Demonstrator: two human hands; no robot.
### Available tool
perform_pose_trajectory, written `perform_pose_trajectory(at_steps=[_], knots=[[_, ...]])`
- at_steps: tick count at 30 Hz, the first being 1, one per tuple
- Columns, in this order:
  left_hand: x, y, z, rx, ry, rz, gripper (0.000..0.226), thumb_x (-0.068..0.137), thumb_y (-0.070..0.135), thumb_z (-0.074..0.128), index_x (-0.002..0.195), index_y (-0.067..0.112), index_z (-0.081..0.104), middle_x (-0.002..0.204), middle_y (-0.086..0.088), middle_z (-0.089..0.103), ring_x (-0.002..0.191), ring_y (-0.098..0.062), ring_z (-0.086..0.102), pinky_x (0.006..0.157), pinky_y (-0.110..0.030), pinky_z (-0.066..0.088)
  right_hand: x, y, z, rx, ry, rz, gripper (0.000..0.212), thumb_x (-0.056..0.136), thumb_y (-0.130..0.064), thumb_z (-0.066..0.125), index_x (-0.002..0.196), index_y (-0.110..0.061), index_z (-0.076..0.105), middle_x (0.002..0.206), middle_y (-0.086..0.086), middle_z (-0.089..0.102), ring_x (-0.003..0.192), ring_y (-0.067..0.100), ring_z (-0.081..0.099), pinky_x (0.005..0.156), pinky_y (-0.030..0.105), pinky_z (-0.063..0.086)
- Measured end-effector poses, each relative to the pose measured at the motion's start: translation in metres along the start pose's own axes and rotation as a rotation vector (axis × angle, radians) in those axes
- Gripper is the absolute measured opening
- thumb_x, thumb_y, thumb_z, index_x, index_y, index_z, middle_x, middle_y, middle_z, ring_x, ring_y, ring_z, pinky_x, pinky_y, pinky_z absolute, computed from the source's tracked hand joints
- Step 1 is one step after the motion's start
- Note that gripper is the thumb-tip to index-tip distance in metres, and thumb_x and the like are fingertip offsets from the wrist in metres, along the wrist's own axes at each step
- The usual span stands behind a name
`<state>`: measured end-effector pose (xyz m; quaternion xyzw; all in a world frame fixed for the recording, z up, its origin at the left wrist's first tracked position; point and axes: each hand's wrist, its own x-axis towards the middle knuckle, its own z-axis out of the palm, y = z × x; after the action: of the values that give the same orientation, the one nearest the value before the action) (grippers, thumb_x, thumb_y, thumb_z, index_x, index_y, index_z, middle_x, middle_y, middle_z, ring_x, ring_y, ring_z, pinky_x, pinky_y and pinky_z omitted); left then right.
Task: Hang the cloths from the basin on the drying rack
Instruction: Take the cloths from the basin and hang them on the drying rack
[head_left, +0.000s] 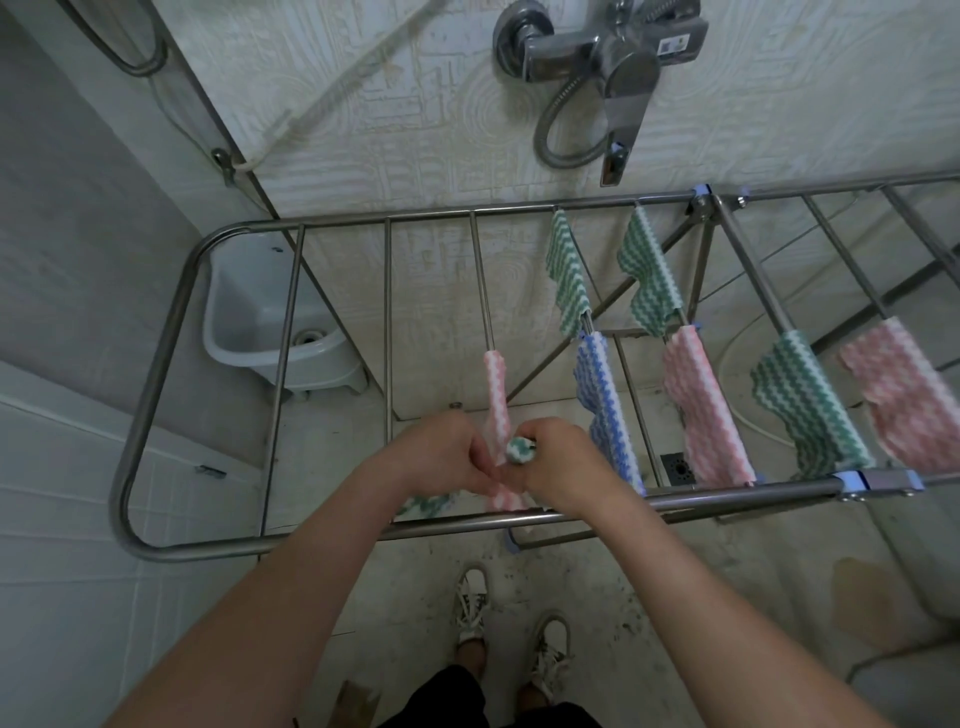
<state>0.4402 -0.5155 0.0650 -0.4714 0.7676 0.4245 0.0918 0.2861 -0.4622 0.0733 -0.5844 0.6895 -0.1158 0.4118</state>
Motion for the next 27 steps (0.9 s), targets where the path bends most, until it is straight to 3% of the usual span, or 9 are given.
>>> perform_pose_trajectory(at_steps=[5,9,12,15,18,20,23,25,27], knots=[[-0.009,0.004,0.000,0.035,0.004,0.003,0.038,0.060,0.054,0.079,0.084,0.026,0.070,0.079,0.006,0.064,0.073,-0.011,0.059,0.070,-0.033,0.050,-0.004,0.004,-0.002,0.020,-0.031,-0.021,0.030,0.076,-0.035,0.074,0.064,-0.036,0.046,0.069,-0.014,0.055,0.072,0.011,0.057,0.057,0.025,0.041],[-0.023,0.009,-0.017,-0.085,0.034,0.042,0.020,0.075,0.017,0.069,0.088,0.030,0.061,0.082,0.008,0.058,0.071,-0.005,0.054,0.065,-0.021,0.044,-0.011,0.007,-0.015,0.284,-0.078,-0.012,0.020,0.081,-0.034,0.073,0.067,-0.030,0.058,0.059,-0.012,0.059,0.059,0.004,0.056,0.056,0.020,0.042],[-0.044,0.010,-0.041,-0.467,0.127,0.085,0.025,0.077,0.000,0.057,0.091,0.021,0.060,0.088,0.000,0.064,0.084,-0.011,0.059,0.078,-0.024,0.047,-0.017,0.006,-0.035,0.677,-0.063,0.048,0.031,0.079,-0.036,0.073,0.060,-0.016,0.060,0.057,-0.003,0.061,0.058,0.014,0.057,0.067,0.028,0.045],[-0.057,0.012,-0.055,-1.096,0.082,0.209,0.030,0.069,-0.007,0.059,0.090,0.014,0.057,0.089,-0.009,0.065,0.082,-0.022,0.061,0.078,-0.033,0.050,-0.017,-0.004,-0.047,1.054,-0.147,0.056,0.037,0.076,-0.040,0.065,0.054,-0.011,0.058,0.072,0.012,0.067,0.073,0.025,0.059,0.085,0.041,0.043],[-0.058,0.020,-0.055,-1.355,0.070,0.273,0.030,0.074,-0.009,0.062,0.093,0.013,0.055,0.086,-0.011,0.069,0.077,-0.025,0.065,0.073,-0.034,0.055,-0.017,-0.023,-0.051,1.093,-0.298,0.000,0.037,0.081,-0.036,0.059,0.101,-0.007,0.070,0.107,0.011,0.072,0.103,0.027,0.066,0.098,0.039,0.046],[-0.057,0.027,-0.052,-1.382,0.157,0.258,0.027,0.077,-0.006,0.065,0.094,0.013,0.054,0.085,-0.012,0.071,0.074,-0.024,0.067,0.070,-0.033,0.057,-0.020,-0.036,-0.051,0.989,-0.374,-0.056,0.040,0.080,-0.032,0.064,0.118,-0.017,0.065,0.114,0.003,0.071,0.110,0.018,0.065,0.098,0.031,0.048],[-0.057,0.033,-0.051,-1.255,0.381,0.195,0.025,0.072,0.007,0.069,0.095,0.013,0.060,0.083,-0.012,0.074,0.072,-0.022,0.069,0.068,-0.033,0.056,-0.021,-0.053,-0.049,0.726,-0.232,-0.133,0.023,0.081,-0.021,0.072,0.103,-0.028,0.070,0.092,-0.019,0.071,0.090,-0.003,0.067,0.082,0.014,0.048],[-0.059,0.033,-0.053,-1.070,0.521,0.150,0.027,0.072,0.014,0.072,0.098,0.016,0.064,0.084,-0.009,0.075,0.075,-0.020,0.070,0.070,-0.033,0.055,-0.017,-0.056,-0.048,0.651,-0.092,-0.154,0.011,0.083,-0.020,0.072,0.094,-0.019,0.075,0.091,-0.014,0.073,0.087,-0.001,0.068,0.081,0.016,0.048],[-0.062,0.032,-0.059,-0.896,0.590,0.146,0.030,0.073,0.022,0.074,0.101,0.019,0.065,0.083,-0.004,0.075,0.075,-0.018,0.068,0.071,-0.031,0.054,-0.015,-0.057,-0.052,0.665,-0.034,-0.176,0.014,0.084,-0.021,0.072,0.093,-0.011,0.076,0.093,-0.001,0.076,0.089,0.006,0.069,0.080,0.015,0.050]])
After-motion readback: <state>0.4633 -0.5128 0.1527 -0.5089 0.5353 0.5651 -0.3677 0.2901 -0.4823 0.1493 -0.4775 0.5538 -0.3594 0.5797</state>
